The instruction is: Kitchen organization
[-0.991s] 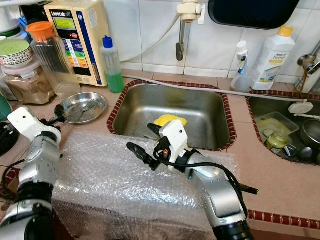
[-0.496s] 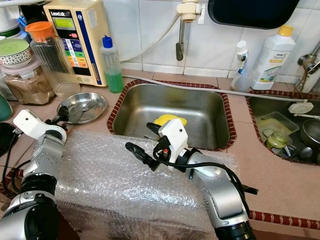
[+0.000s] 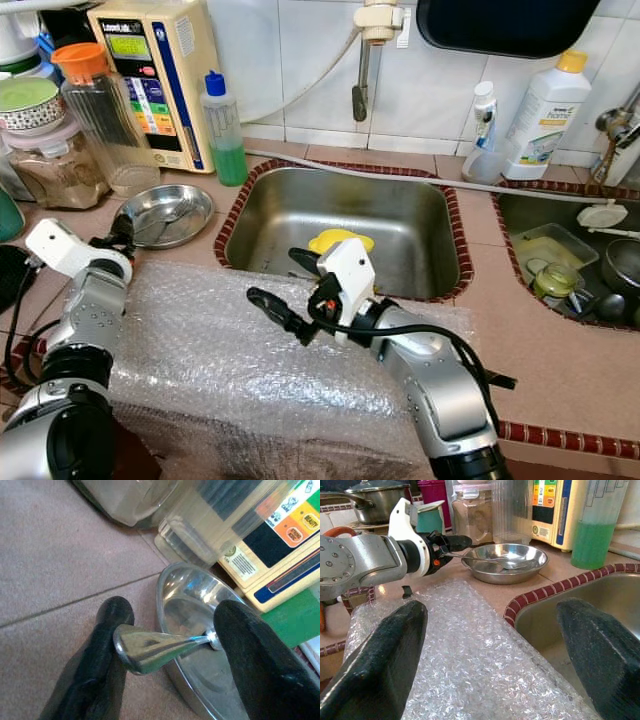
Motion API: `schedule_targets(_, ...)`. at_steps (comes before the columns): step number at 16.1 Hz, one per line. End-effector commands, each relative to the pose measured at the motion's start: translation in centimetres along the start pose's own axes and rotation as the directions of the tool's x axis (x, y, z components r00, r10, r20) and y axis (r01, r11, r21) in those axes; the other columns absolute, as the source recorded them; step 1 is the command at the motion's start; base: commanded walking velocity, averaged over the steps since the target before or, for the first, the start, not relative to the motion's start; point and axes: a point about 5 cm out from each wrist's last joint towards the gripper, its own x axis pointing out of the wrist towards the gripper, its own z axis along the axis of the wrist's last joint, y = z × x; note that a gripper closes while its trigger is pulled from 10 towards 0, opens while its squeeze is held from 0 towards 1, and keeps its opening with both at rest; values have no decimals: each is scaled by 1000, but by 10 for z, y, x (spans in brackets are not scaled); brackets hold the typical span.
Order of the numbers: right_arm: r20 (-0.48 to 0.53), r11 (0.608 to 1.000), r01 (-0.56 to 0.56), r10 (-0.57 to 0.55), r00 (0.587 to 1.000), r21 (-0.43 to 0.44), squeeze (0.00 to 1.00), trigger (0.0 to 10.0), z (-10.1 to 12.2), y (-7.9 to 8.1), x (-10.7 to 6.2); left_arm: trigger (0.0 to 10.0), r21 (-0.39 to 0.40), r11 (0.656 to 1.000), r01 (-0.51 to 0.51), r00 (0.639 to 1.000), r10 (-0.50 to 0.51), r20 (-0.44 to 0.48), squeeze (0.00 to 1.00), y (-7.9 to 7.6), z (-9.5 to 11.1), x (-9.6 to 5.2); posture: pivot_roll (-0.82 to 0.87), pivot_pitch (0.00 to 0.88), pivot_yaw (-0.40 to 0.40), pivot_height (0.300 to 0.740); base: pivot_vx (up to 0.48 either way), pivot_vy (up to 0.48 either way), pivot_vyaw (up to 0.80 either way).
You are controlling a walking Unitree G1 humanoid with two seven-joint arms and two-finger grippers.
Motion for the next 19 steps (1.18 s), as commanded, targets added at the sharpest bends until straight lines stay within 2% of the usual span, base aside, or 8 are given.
schedule_targets(1,13,1000,-8,8,1000,-13,588,10000,6,2,1,0,17,1000,-4,1000,3,14,0,-1,3,1,50,0,47,740,0,0,0)
schedule_targets(2,12,1000,-6,6,1000,-14,502,10000,6,1,1,0,40,999,-16,999,15,36,0,-2,6,1,50,0,47,740,0,0,0)
schedule_targets(5,9,1000,-1,1,1000,-15,424,10000,5,0,2,0,56,998,2,997,-6,74,0,-10,14,1,53,0,48,740,0,0,0)
schedule_targets(7,7,1000,1,-1,1000,-16,329,10000,5,0,3,0,57,998,8,996,-13,89,0,-12,18,2,55,0,48,740,0,0,0)
schedule_targets(8,6,1000,3,-3,1000,-16,227,10000,5,-1,3,0,60,998,16,994,-22,105,0,-15,21,1,56,0,49,740,0,0,0)
schedule_targets(10,6,1000,6,-6,1000,-17,133,10000,4,-1,4,0,59,998,23,992,-30,120,0,-17,25,1,57,0,50,740,0,0,0)
schedule_targets(11,6,1000,7,-7,1000,-18,0,10000,4,-1,4,0,61,998,36,992,-43,121,0,-19,25,1,59,0,52,740,0,0,0)
schedule_targets(19,4,999,31,-31,1000,-35,0,10000,4,-5,6,0,76,969,237,955,-246,164,0,-50,42,-4,62,0,53,740,0,0,0)
